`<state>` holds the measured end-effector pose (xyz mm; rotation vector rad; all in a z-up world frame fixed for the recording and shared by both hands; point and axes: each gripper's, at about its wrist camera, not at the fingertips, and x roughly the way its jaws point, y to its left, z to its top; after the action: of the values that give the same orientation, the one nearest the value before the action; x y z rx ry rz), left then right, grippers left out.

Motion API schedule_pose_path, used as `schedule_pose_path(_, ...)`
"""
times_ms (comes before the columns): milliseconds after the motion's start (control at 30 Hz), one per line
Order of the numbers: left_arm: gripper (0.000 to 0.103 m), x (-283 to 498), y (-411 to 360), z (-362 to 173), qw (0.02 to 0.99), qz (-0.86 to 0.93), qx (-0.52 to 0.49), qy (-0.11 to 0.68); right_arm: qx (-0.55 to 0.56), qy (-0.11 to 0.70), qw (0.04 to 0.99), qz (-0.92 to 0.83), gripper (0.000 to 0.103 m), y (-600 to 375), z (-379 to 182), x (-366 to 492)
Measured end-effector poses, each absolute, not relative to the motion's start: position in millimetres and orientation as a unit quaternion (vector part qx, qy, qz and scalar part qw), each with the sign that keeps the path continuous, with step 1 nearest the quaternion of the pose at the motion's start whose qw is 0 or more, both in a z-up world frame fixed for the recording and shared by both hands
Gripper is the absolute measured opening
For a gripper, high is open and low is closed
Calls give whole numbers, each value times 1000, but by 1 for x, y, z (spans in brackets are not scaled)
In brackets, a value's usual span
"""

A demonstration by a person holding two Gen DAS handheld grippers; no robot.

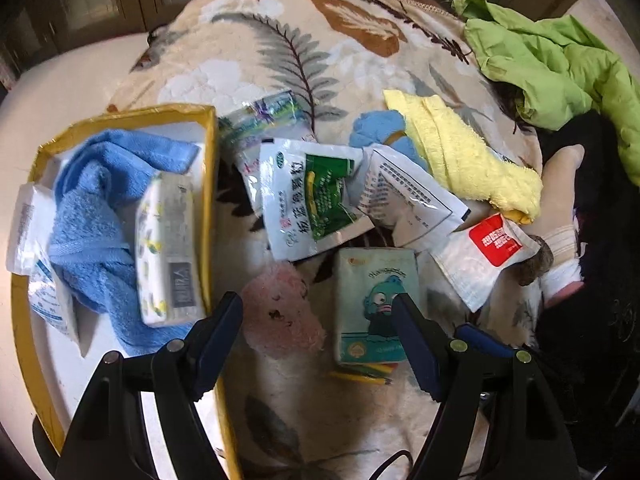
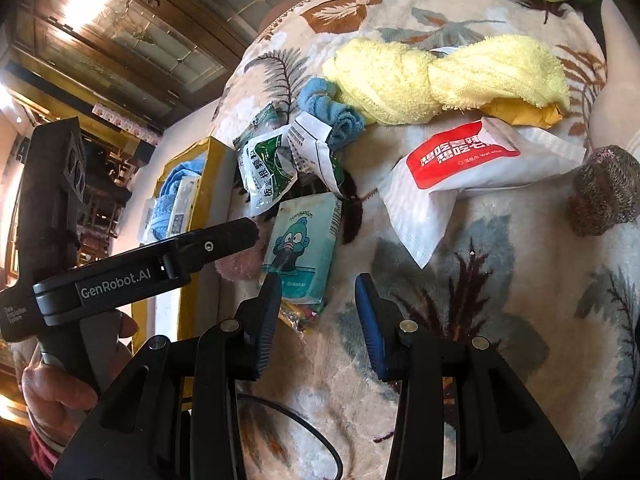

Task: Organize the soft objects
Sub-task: 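Move both open grippers back over the remaining pile, then grasp the teal cartoon tissue pack with the right gripper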

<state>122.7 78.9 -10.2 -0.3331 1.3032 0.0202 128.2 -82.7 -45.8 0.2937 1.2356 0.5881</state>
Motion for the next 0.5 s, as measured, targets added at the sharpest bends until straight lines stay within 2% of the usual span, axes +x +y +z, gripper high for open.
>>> schedule_pose_path(500,77,127,89,-20,752,6,-206,626,141,574,759,274,38,-82,-49,134)
